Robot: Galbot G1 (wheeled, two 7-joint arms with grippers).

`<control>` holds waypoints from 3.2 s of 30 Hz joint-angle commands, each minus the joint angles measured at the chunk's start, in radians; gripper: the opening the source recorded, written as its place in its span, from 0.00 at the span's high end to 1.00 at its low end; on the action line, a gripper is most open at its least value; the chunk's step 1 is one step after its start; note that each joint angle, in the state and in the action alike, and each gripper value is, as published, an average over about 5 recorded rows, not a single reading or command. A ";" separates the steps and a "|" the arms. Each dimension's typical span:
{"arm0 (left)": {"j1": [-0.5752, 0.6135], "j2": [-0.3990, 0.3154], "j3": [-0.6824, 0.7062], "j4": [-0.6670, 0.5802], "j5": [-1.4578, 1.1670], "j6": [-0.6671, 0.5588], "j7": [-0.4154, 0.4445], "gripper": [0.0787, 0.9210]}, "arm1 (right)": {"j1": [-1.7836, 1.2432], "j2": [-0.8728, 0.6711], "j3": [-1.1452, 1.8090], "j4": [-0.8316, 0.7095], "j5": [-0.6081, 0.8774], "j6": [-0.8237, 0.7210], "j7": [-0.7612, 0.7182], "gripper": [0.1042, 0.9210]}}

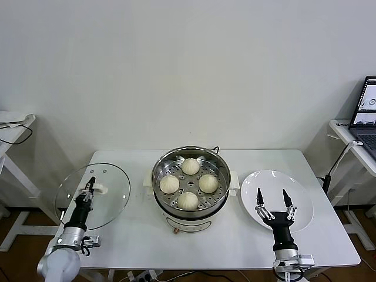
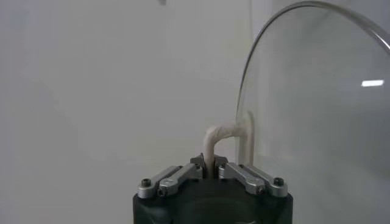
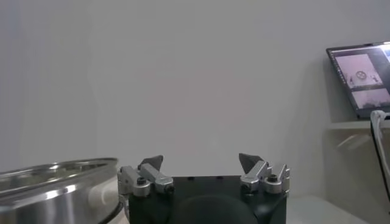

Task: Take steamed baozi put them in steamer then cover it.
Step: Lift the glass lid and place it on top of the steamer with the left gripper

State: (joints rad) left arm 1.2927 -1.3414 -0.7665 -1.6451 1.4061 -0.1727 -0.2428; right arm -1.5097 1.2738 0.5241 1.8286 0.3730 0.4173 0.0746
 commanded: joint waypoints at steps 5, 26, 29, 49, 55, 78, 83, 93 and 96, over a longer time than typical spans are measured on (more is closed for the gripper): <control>0.156 0.104 0.182 -0.559 -0.083 0.398 0.309 0.87 | 0.011 0.010 -0.017 -0.018 -0.001 0.007 -0.002 0.12; -0.228 0.136 0.815 -0.501 0.049 0.835 0.580 0.87 | -0.001 0.064 0.043 -0.051 -0.025 0.019 -0.005 0.12; -0.281 0.104 0.861 -0.453 0.066 0.852 0.593 0.87 | -0.003 0.070 0.050 -0.053 -0.028 0.019 -0.005 0.12; -0.434 -0.053 0.965 -0.217 0.160 0.879 0.618 0.87 | 0.006 0.092 0.086 -0.090 -0.042 0.019 -0.004 0.12; -0.424 -0.099 0.969 -0.186 0.178 0.876 0.609 0.87 | 0.006 0.095 0.087 -0.093 -0.048 0.018 -0.003 0.12; -0.391 -0.154 0.976 -0.136 0.201 0.853 0.568 0.87 | 0.008 0.093 0.085 -0.102 -0.052 0.015 -0.005 0.12; -0.386 -0.161 0.970 -0.126 0.202 0.851 0.559 0.87 | 0.008 0.091 0.086 -0.100 -0.051 0.015 -0.005 0.12; -0.369 -0.169 0.949 -0.108 0.200 0.842 0.531 0.87 | 0.012 0.085 0.081 -0.110 -0.051 0.016 -0.008 0.12; -0.364 -0.173 0.947 -0.107 0.200 0.841 0.526 0.87 | 0.015 0.085 0.079 -0.111 -0.051 0.016 -0.008 0.12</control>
State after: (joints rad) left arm 0.9232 -1.5077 0.1845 -1.7593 1.6062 0.6691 0.2955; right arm -1.4975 1.3588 0.6048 1.7195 0.3217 0.4326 0.0667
